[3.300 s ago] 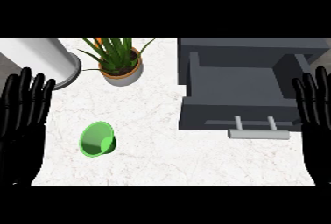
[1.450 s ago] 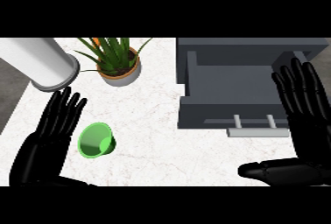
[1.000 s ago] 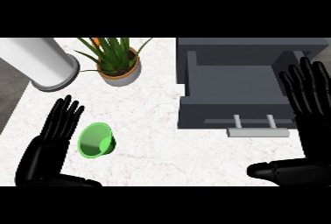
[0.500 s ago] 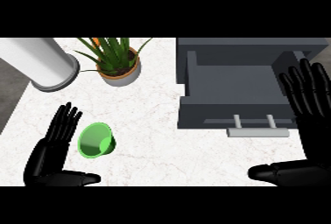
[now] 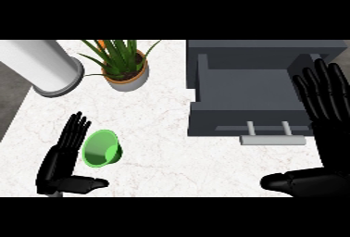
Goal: Pick up the cup, place it into the drawer and close the drawer
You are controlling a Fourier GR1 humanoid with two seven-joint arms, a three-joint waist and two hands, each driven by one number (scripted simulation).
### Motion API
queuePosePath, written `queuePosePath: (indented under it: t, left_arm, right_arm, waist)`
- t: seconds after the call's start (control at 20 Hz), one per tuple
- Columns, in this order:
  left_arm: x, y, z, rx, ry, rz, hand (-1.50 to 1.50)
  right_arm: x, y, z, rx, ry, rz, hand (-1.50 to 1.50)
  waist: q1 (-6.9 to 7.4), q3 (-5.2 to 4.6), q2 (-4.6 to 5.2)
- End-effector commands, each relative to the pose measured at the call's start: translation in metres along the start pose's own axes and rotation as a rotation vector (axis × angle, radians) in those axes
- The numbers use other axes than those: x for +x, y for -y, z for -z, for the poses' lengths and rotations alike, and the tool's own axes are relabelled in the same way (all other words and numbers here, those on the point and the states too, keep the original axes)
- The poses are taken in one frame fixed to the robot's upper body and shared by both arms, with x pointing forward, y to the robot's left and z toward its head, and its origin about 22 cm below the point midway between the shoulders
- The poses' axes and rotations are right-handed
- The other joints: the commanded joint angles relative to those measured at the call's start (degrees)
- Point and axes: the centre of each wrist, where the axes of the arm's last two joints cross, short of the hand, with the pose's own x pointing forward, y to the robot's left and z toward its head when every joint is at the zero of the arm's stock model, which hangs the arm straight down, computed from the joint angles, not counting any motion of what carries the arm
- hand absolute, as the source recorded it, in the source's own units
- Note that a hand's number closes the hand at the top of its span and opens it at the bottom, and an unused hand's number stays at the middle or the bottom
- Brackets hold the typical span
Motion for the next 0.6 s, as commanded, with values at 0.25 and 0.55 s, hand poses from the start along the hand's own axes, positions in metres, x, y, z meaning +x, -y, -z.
queuePosePath:
  t: [0.25, 0.55]
  left_arm:
    - [-0.041, -0.01, -0.006, 0.021, -0.016, -0.018, -1.5]
    - [-0.048, -0.023, 0.009, 0.048, 0.011, -0.003, -1.5]
  right_arm:
    - [0.007, 0.001, -0.006, -0.006, 0.007, -0.003, -1.5]
    - [-0.002, -0.008, -0.001, 0.002, 0.016, 0.003, -1.5]
  waist:
    - [-0.08, 0.01, 0.0]
    - [-0.06, 0.01, 0.02]
